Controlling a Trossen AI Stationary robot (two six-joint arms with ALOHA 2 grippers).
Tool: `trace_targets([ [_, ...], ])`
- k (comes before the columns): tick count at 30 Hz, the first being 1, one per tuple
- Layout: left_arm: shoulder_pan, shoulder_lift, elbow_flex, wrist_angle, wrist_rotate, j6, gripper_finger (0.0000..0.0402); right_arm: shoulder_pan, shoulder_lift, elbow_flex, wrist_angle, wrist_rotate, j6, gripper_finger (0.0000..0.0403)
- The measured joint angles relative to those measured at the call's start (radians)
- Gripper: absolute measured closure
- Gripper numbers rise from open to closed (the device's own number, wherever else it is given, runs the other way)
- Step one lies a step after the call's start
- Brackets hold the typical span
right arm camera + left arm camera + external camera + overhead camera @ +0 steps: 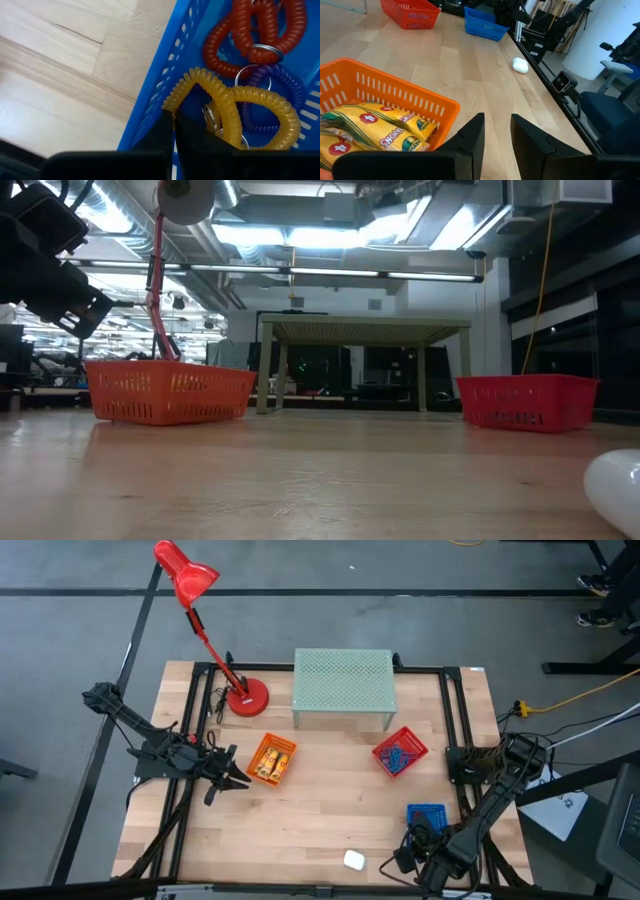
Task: Pick & Place Office Desk Supplies
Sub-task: Put the yellow spring keychain into the blue bin, then put the orange plastic tray on the shelf
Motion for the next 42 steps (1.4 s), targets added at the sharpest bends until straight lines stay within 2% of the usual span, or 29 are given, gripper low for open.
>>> trace_targets([
  [4,0.0,0.0,0.0,0.001,0.0,0.0,0.0311,0.0,-0.025,0.0,-0.005,-0.001,0.001,0.0376],
  [17,0.0,0.0,0.0,0.001,0.0,0.0,0.0311,-0.005,-0.183,0.0,-0.134,-0.036,-0.014,0.0194],
  [23,0.0,0.0,0.0,0.001,0.0,0.0,0.0311,-0.012,-0.261,0.0,-0.165,-0.027,-0.013,0.0153],
  [26,0.0,0.0,0.0,0.001,0.0,0.0,0.0311,-0.022,-0.312,0.003,-0.157,0.086,-0.004,0.0147],
  [32,0.0,0.0,0.0,0.001,0.0,0.0,0.0311,-0.071,-0.39,0.093,-0.161,0.608,-0.075,0.0153],
  [35,0.0,0.0,0.0,-0.001,0.0,0.0,0.0311,-0.107,-0.415,0.146,-0.168,0.81,-0.172,0.0159],
  [38,0.0,0.0,0.0,0.001,0.0,0.0,0.0311,-0.155,-0.432,0.202,-0.169,0.889,-0.291,0.0164],
  [42,0.0,0.0,0.0,0.001,-0.005,0.0,0.0311,-0.218,-0.432,0.261,-0.164,0.871,-0.432,0.0171],
])
